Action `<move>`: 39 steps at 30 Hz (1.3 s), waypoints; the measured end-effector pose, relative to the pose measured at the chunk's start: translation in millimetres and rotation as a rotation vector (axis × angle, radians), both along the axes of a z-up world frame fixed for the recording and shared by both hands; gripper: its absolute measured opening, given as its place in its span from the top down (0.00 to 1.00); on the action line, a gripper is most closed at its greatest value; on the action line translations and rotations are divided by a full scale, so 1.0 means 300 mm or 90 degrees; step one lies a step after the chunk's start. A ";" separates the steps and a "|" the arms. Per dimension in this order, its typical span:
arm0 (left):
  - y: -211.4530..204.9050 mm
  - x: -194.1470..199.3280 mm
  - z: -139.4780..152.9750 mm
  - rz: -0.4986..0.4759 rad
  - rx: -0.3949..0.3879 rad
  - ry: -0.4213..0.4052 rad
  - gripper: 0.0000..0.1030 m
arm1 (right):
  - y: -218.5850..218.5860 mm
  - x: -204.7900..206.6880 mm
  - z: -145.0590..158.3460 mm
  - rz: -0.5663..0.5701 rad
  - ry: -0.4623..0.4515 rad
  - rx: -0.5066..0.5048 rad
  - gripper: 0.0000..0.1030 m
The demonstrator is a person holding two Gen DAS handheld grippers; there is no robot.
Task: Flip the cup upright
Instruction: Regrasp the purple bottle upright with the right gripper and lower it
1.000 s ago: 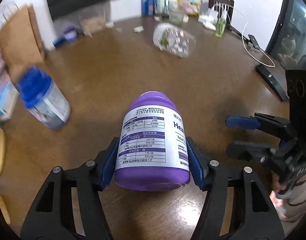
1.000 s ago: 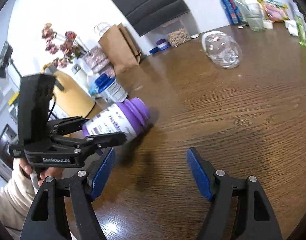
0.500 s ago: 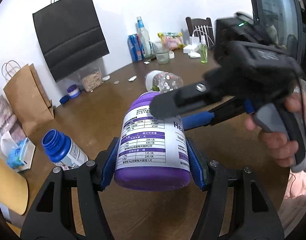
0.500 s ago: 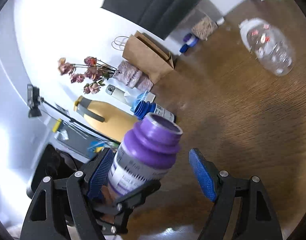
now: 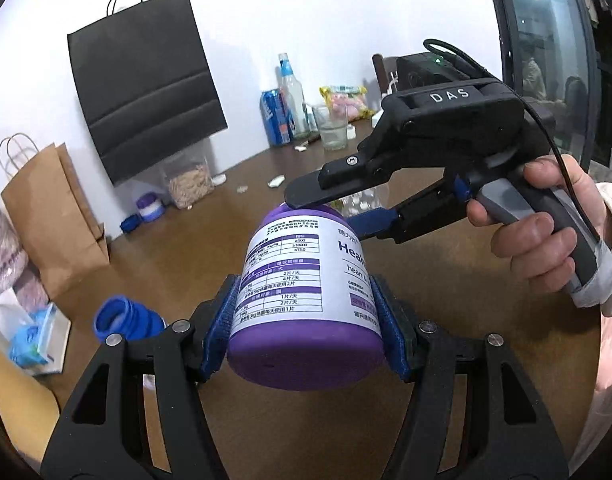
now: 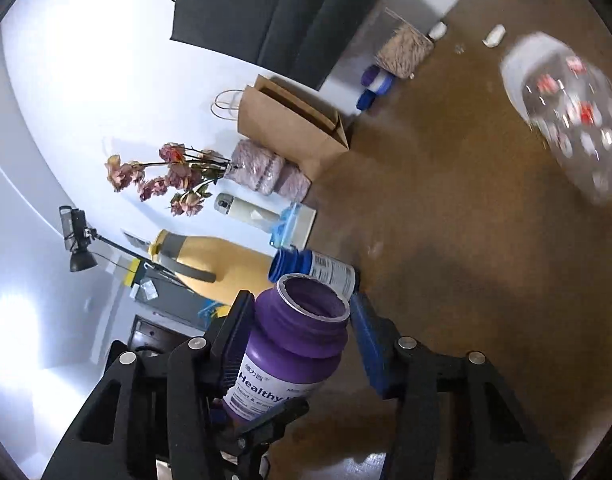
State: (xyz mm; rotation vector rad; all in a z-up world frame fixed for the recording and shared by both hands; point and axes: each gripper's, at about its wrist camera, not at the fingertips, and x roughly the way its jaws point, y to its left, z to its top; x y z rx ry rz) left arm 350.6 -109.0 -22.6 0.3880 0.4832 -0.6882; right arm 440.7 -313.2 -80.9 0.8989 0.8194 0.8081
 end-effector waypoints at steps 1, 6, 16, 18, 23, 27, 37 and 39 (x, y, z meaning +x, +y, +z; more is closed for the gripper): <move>-0.002 0.014 0.003 0.001 -0.001 0.000 0.43 | 0.001 0.004 0.008 -0.003 -0.006 -0.007 0.48; -0.018 0.073 -0.007 0.007 0.005 0.027 0.41 | 0.029 0.012 0.092 -0.023 -0.082 -0.109 0.48; 0.026 0.202 0.039 0.084 0.022 -0.019 0.19 | 0.138 -0.051 0.298 -0.146 -0.305 -0.477 0.48; 0.034 0.214 0.071 0.106 0.017 -0.057 0.17 | 0.160 -0.045 0.315 -0.152 -0.324 -0.510 0.48; 0.053 0.257 0.091 0.137 0.005 -0.135 0.06 | 0.197 0.003 0.317 -0.147 -0.317 -0.539 0.48; 0.046 0.338 0.058 0.163 0.006 -0.087 0.06 | 0.217 0.035 0.293 -0.142 -0.302 -0.560 0.48; 0.090 0.342 0.062 0.197 -0.061 -0.007 0.06 | 0.218 0.074 0.228 -0.135 -0.266 -0.575 0.48; 0.097 0.299 0.062 0.197 -0.086 0.008 0.02 | 0.221 0.068 0.214 -0.127 -0.260 -0.580 0.48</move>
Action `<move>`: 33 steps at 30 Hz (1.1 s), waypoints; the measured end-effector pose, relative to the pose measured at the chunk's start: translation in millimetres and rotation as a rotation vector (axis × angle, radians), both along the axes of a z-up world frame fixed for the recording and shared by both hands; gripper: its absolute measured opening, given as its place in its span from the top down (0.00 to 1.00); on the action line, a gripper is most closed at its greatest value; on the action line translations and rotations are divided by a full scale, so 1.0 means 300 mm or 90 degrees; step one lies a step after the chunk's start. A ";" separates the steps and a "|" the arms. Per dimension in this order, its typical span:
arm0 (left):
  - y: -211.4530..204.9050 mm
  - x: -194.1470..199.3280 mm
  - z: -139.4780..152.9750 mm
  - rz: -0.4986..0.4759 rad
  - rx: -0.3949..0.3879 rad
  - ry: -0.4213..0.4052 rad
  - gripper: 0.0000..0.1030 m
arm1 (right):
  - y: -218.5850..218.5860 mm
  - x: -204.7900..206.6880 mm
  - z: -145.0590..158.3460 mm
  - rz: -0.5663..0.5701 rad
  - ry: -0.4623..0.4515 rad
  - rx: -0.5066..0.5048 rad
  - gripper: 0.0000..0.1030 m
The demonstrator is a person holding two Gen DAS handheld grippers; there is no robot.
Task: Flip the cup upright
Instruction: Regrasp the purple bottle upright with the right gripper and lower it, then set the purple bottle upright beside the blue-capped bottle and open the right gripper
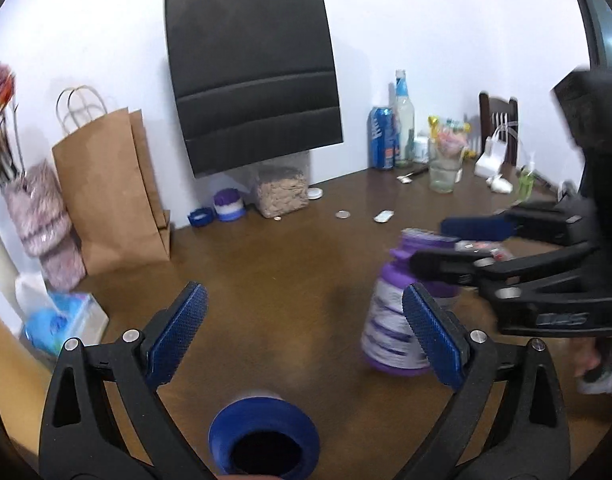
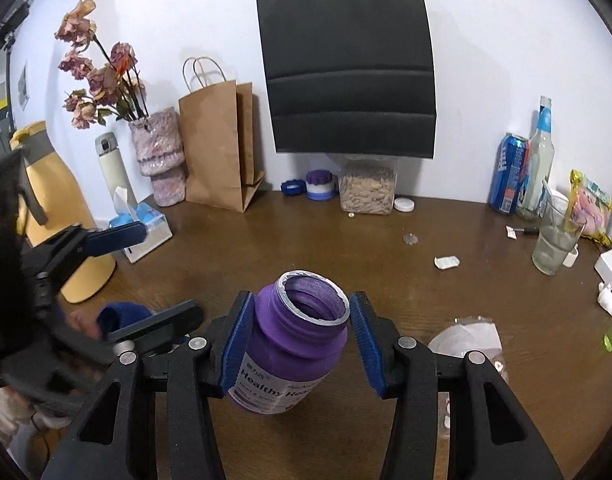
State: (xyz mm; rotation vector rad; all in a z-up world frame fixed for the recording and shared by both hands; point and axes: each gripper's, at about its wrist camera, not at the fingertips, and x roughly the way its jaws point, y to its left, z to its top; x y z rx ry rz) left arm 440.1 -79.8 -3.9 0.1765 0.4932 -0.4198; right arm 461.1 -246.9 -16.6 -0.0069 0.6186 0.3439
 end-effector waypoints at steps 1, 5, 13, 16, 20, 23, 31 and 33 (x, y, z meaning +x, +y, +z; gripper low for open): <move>0.000 -0.016 -0.009 -0.003 -0.009 0.015 0.00 | 0.004 -0.002 -0.006 0.003 0.004 -0.004 0.48; -0.005 -0.034 -0.064 0.011 -0.011 0.038 0.00 | 0.015 -0.002 -0.033 0.011 0.023 -0.022 0.48; 0.010 0.009 -0.155 0.046 -0.034 0.105 0.00 | 0.035 -0.016 -0.058 0.014 0.025 -0.056 0.47; 0.002 0.000 -0.155 0.051 -0.028 0.104 0.00 | 0.038 -0.021 -0.056 0.013 0.029 -0.060 0.46; -0.009 -0.018 -0.131 0.058 -0.016 0.095 0.00 | 0.036 -0.026 -0.043 0.015 0.042 -0.050 0.46; -0.002 -0.048 -0.094 0.072 -0.026 0.090 0.00 | 0.031 -0.062 -0.010 0.010 0.037 -0.047 0.46; 0.060 -0.233 0.028 0.109 -0.047 0.043 0.00 | -0.028 -0.258 0.102 -0.003 0.002 -0.035 0.42; 0.072 -0.289 0.052 0.114 -0.048 0.029 0.00 | -0.057 -0.318 0.121 -0.012 -0.001 -0.029 0.42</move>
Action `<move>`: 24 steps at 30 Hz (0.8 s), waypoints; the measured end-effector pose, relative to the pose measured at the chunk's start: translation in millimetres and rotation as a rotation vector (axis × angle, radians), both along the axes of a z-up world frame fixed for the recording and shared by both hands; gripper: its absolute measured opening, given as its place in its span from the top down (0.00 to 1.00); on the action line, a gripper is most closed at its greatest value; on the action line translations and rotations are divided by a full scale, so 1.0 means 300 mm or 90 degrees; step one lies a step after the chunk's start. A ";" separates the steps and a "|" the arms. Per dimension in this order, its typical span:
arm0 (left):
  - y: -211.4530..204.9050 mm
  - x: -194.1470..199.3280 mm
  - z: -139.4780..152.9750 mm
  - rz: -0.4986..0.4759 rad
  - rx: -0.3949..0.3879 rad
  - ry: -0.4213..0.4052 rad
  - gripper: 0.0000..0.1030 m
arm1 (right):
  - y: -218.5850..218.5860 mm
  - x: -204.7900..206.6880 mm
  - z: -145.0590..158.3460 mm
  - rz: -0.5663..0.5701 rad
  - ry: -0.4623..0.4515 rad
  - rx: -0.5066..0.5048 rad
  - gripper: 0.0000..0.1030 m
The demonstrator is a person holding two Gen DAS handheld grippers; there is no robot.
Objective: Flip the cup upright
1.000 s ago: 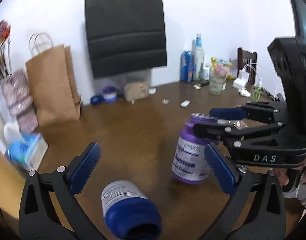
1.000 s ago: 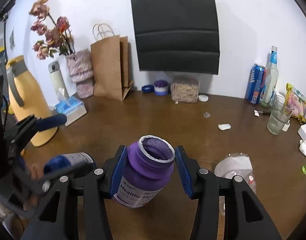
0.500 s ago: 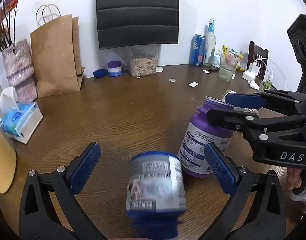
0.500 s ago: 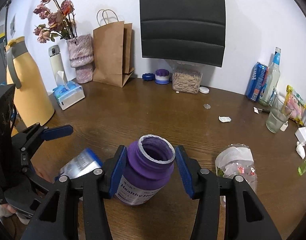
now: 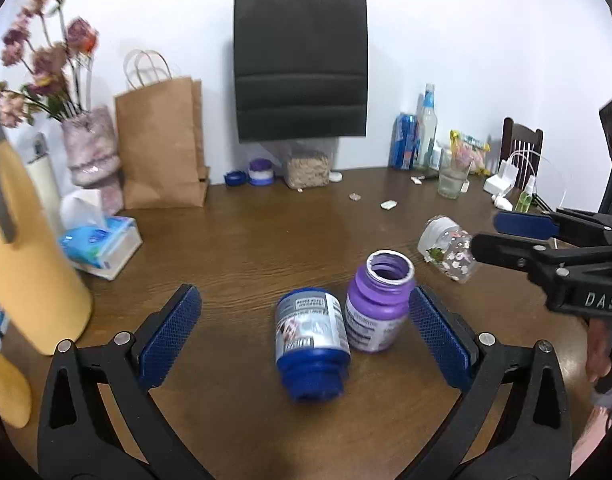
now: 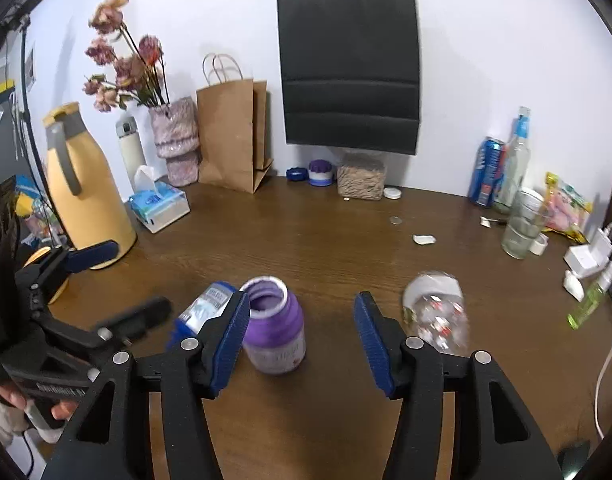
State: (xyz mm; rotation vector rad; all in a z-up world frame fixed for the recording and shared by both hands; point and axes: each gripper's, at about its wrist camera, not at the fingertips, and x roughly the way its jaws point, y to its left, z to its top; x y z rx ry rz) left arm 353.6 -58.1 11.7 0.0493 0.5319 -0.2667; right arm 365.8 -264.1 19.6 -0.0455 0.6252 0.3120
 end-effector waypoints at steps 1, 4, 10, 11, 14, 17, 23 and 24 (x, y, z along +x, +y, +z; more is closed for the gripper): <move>0.006 -0.030 0.013 0.001 -0.001 -0.007 0.00 | -0.013 -0.025 0.006 -0.004 0.000 -0.001 0.42; 0.033 -0.128 0.043 0.011 -0.002 -0.024 0.00 | -0.057 -0.115 0.027 -0.018 -0.010 -0.005 0.42; 0.095 -0.276 0.069 0.034 -0.005 -0.045 0.00 | -0.119 -0.271 0.048 -0.035 -0.025 0.007 0.31; 0.101 -0.288 0.070 0.037 -0.006 -0.046 0.00 | -0.124 -0.294 0.047 -0.037 -0.027 0.010 0.31; 0.119 -0.330 0.076 0.047 -0.010 -0.053 0.00 | -0.133 -0.337 0.043 -0.043 -0.030 0.016 0.31; 0.129 -0.366 0.080 0.047 -0.015 -0.061 0.00 | -0.135 -0.371 0.037 -0.041 -0.032 0.025 0.31; 0.135 -0.443 0.085 0.062 -0.014 -0.068 0.00 | -0.111 -0.405 0.033 -0.038 -0.034 0.039 0.28; 0.131 -0.470 0.087 0.068 -0.009 -0.073 0.00 | -0.103 -0.433 0.035 -0.031 -0.037 0.047 0.28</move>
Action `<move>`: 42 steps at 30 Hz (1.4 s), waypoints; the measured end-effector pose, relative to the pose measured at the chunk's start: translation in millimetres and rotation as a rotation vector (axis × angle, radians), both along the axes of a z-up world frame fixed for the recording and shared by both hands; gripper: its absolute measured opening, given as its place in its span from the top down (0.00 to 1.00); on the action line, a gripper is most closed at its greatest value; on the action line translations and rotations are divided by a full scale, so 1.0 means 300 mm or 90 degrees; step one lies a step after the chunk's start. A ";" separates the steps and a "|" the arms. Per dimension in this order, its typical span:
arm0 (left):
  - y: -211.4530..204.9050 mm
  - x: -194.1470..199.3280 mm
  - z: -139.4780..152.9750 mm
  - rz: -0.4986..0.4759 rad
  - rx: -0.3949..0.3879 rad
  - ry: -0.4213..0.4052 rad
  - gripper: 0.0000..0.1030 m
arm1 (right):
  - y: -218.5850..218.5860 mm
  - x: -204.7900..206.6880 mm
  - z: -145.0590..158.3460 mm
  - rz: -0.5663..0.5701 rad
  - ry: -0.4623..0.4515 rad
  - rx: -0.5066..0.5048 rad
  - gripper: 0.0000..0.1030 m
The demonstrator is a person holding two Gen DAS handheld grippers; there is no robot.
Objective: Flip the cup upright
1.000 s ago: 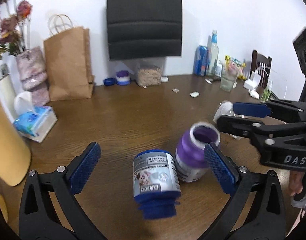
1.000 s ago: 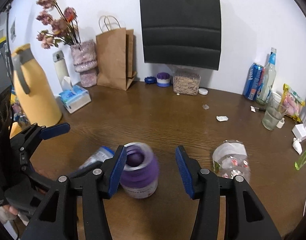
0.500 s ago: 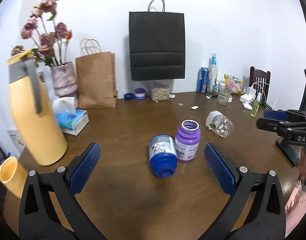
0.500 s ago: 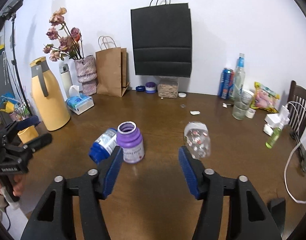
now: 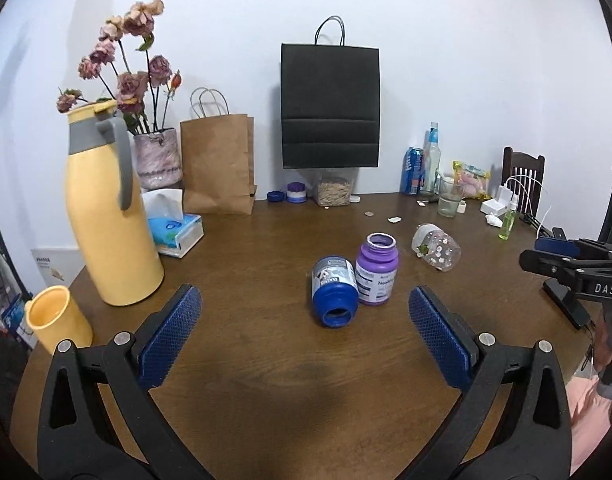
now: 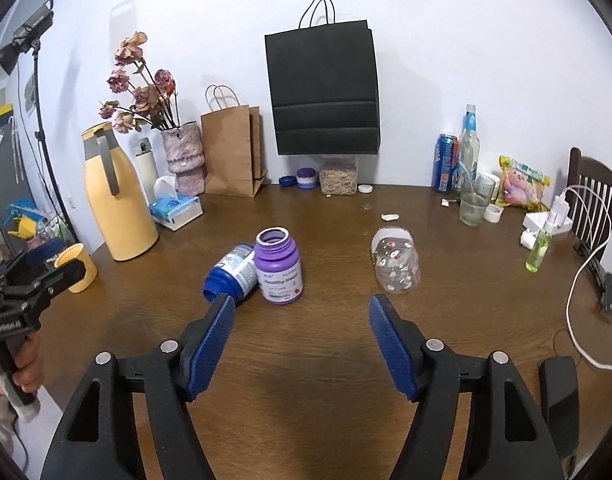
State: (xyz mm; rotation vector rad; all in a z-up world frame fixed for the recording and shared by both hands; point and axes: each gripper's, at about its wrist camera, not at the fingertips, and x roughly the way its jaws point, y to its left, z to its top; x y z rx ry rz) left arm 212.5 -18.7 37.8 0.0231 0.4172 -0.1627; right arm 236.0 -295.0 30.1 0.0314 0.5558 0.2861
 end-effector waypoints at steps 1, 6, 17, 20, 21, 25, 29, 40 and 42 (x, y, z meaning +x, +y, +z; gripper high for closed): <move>-0.003 -0.036 0.001 0.012 0.009 -0.004 0.00 | 0.007 -0.023 -0.003 0.005 -0.002 0.003 0.28; -0.004 -0.273 -0.030 0.055 0.024 -0.037 0.00 | 0.069 -0.218 -0.056 0.053 -0.024 0.000 0.23; 0.068 -0.709 -0.196 0.118 0.006 -0.080 0.00 | 0.146 -0.656 -0.255 0.058 -0.094 -0.010 0.23; 0.053 -0.732 -0.218 0.083 -0.015 -0.055 0.00 | 0.127 -0.699 -0.279 0.048 -0.086 0.039 0.23; 0.048 -0.736 -0.217 0.078 -0.015 -0.057 0.00 | 0.131 -0.707 -0.283 0.051 -0.087 0.038 0.23; 0.025 -0.755 -0.204 0.074 -0.009 -0.082 0.00 | 0.140 -0.718 -0.270 0.046 -0.105 0.021 0.23; 0.016 -0.763 -0.203 0.067 -0.008 -0.087 0.00 | 0.147 -0.728 -0.266 0.047 -0.112 0.020 0.23; 0.018 -0.779 -0.214 0.065 -0.012 -0.087 0.00 | 0.168 -0.734 -0.268 0.060 -0.113 0.012 0.23; 0.018 -0.780 -0.214 0.065 -0.011 -0.087 0.00 | 0.170 -0.735 -0.268 0.061 -0.111 0.012 0.23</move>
